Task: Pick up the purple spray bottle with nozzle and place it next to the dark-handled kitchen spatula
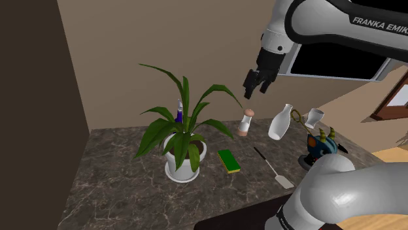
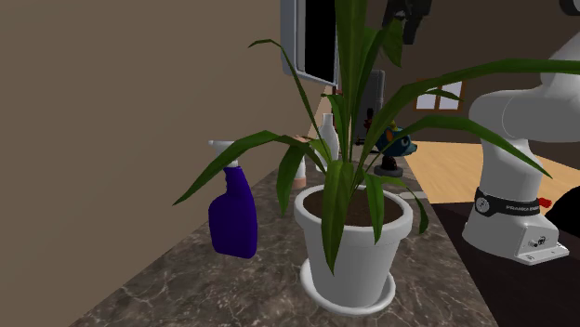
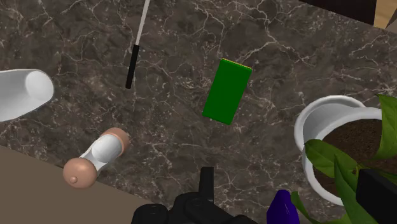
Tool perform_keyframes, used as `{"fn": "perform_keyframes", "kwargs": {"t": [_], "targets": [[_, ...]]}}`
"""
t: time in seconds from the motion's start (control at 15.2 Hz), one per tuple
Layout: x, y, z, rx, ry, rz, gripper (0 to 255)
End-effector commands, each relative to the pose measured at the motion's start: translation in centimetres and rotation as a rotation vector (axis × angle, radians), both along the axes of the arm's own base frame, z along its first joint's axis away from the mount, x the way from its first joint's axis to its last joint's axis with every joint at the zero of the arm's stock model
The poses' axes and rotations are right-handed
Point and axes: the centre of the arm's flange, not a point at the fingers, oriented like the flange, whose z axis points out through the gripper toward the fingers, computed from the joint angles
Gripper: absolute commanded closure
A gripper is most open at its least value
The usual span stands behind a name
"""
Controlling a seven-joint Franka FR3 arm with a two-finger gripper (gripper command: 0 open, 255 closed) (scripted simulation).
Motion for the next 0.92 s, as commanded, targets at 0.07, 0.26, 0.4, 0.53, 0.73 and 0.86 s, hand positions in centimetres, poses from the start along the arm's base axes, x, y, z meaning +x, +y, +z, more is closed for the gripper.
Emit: {"fn": "perform_keyframes", "kwargs": {"t": [0.07,0.26,0.4,0.53,0.73,0.86], "targets": [[1.2,0.3,-0.6,0.003,0.002,-0.008,0],[4.7,1.1,-2.3,0.014,0.007,-0.031,0],[7.1,1.6,-3.5,0.02,0.011,-0.046,0],[9.5,2.1,-4.6,0.027,0.014,-0.062,0],[13.0,2.8,-6.4,0.038,0.02,-0.085,0],[15.4,3.2,-7.5,0.044,0.023,-0.1,0]]}}
